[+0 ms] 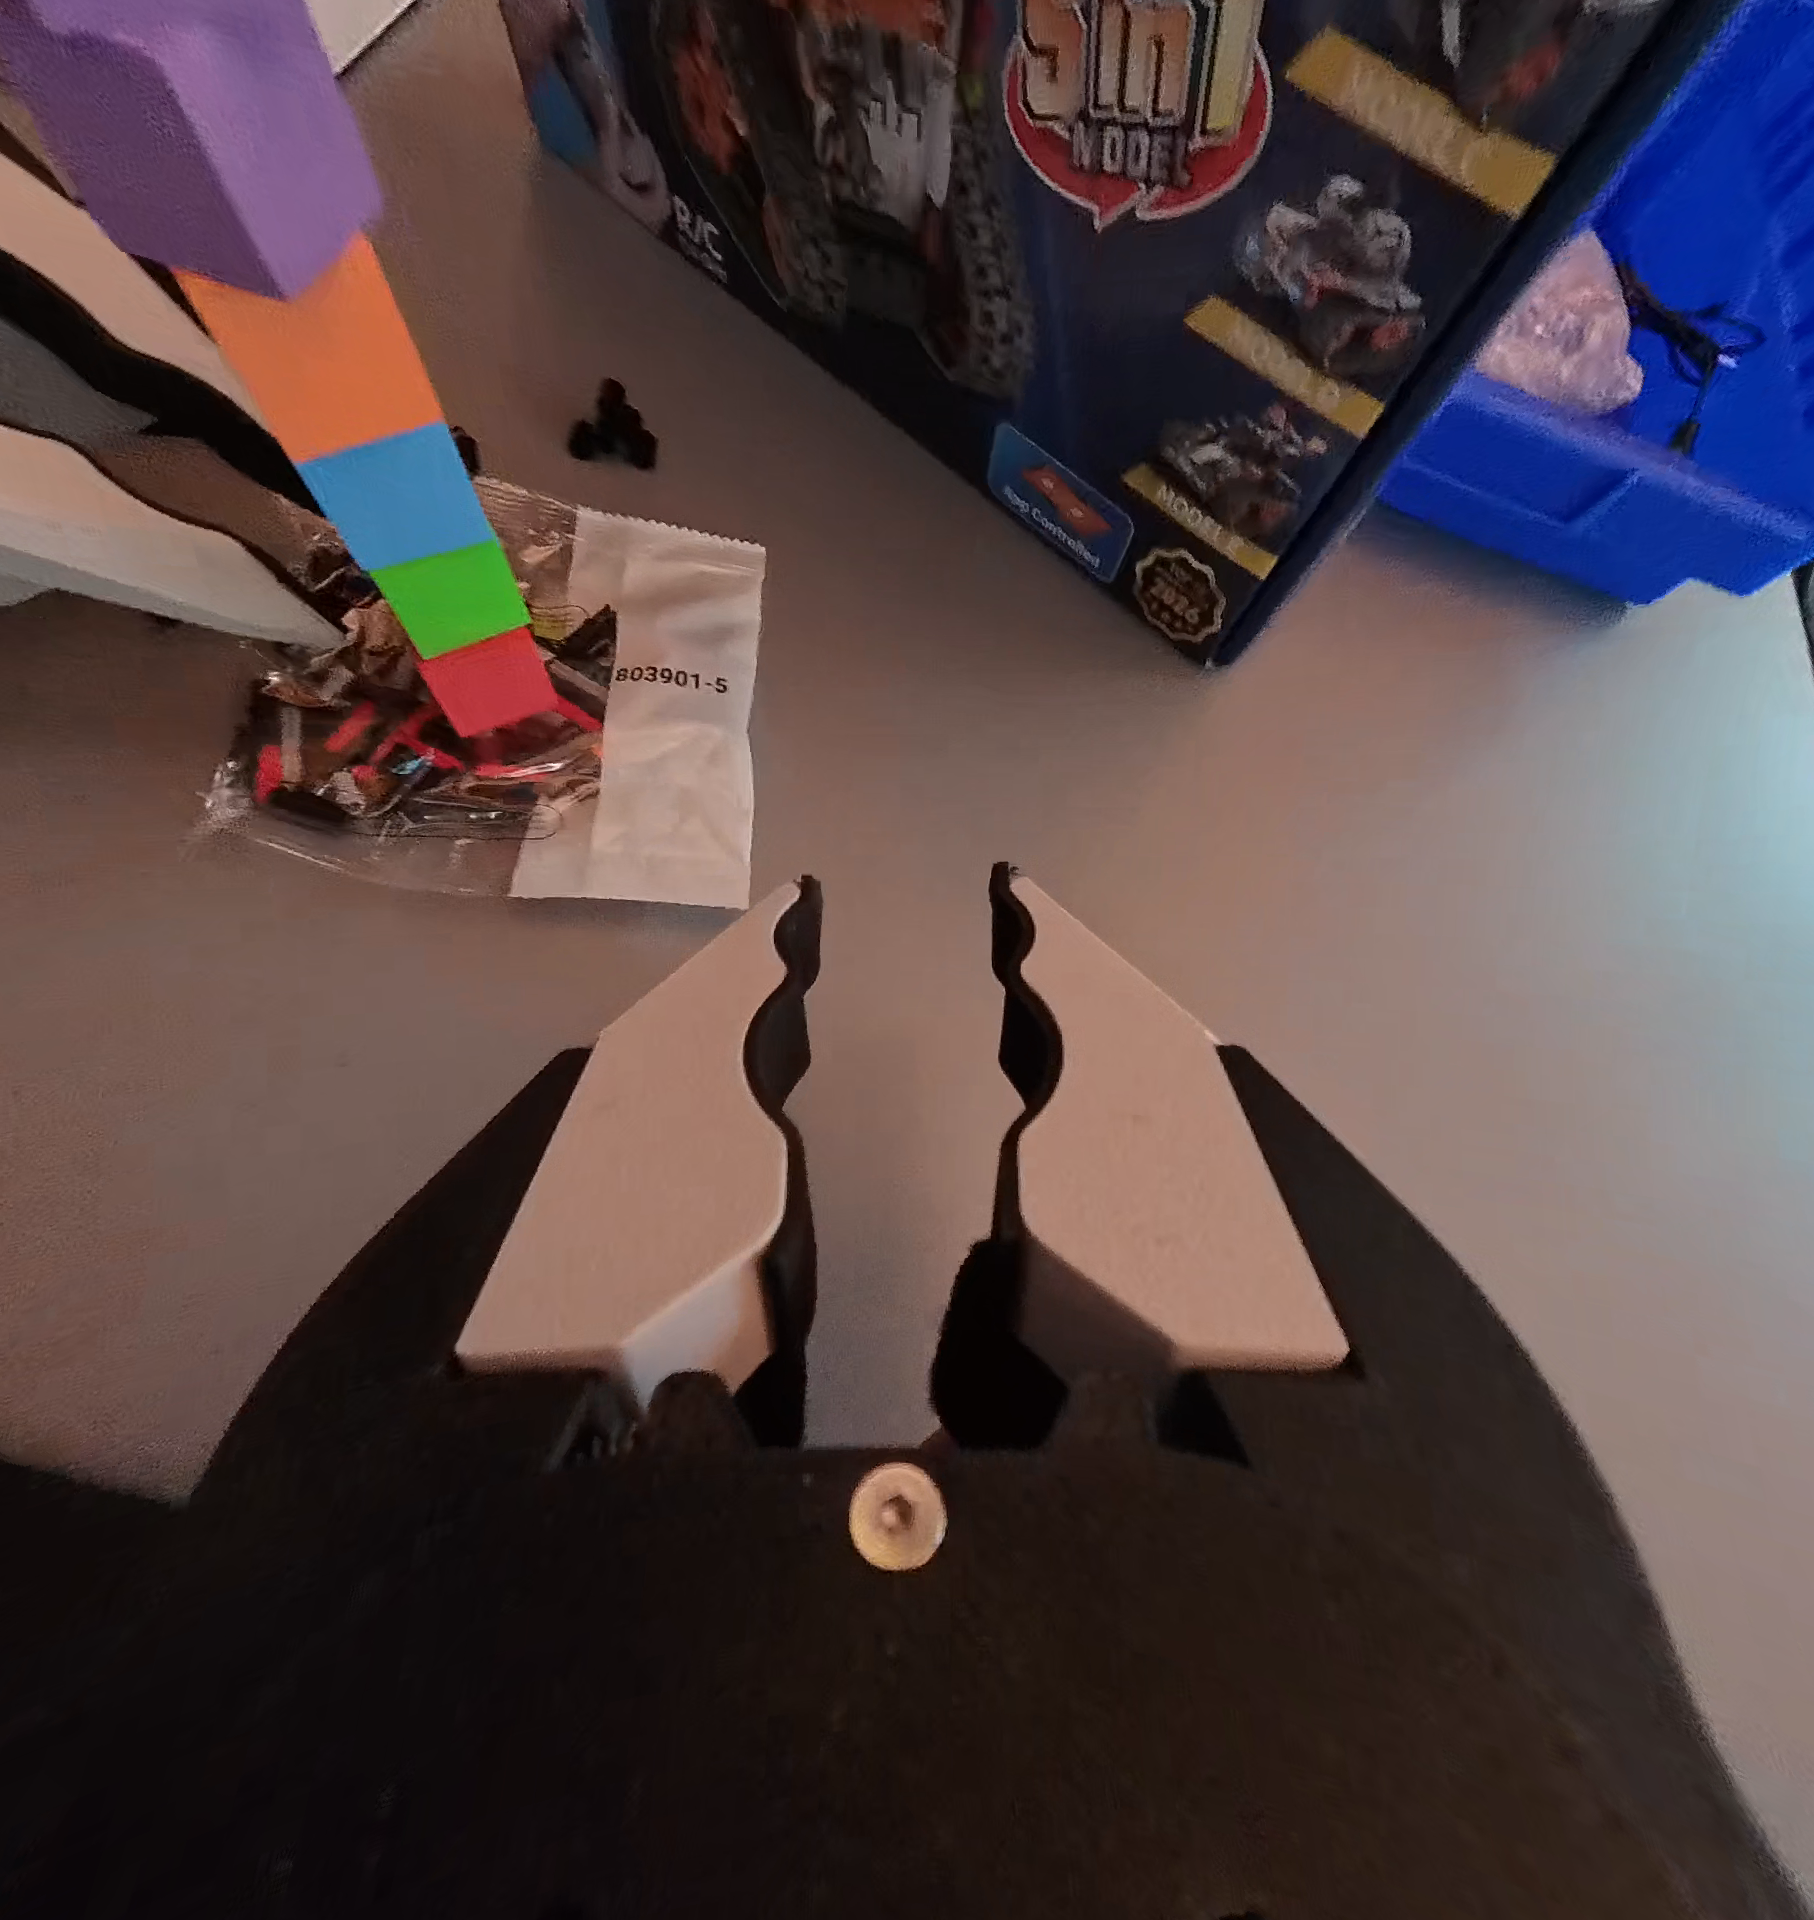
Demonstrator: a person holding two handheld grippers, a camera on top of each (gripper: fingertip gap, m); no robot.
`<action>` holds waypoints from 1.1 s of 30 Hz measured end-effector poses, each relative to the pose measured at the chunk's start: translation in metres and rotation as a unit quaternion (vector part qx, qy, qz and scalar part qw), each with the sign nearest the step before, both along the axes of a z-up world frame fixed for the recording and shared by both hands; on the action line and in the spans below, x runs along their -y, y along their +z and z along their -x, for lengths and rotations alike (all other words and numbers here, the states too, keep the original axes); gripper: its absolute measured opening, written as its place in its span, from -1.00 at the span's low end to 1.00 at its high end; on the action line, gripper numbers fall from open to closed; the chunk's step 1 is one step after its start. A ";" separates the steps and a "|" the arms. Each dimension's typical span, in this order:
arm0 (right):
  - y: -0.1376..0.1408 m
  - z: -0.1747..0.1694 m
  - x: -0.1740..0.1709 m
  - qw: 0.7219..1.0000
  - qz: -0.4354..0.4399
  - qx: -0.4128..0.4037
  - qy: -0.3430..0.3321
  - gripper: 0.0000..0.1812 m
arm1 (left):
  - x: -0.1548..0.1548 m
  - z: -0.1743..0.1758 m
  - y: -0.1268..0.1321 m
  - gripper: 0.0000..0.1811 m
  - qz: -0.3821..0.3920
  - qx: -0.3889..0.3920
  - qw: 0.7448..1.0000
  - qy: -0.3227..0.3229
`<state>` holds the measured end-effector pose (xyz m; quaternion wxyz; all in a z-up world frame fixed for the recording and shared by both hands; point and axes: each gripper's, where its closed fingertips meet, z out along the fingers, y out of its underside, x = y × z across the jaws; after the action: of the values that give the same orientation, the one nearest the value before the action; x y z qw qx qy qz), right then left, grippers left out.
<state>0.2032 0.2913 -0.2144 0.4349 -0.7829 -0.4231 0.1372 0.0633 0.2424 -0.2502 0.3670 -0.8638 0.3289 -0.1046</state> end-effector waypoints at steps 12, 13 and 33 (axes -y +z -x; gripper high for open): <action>-0.020 -0.015 -0.006 0.995 0.014 -0.084 -0.055 -0.67 | -0.013 -0.012 0.000 -0.80 -0.006 -0.010 0.999 0.039; -0.019 -0.017 -0.007 0.994 0.013 -0.090 -0.059 -0.67 | -0.014 -0.014 0.000 -0.80 -0.007 -0.010 0.999 0.041; 0.000 -0.082 -0.027 0.973 -0.020 -0.159 -0.167 -0.70 | -0.016 -0.022 0.005 -0.74 -0.027 -0.021 0.999 0.034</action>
<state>0.2851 0.3184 -0.2142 0.5285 -0.8019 -0.2149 0.1772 0.0851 0.2581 -0.2457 0.3867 -0.8660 0.3103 -0.0647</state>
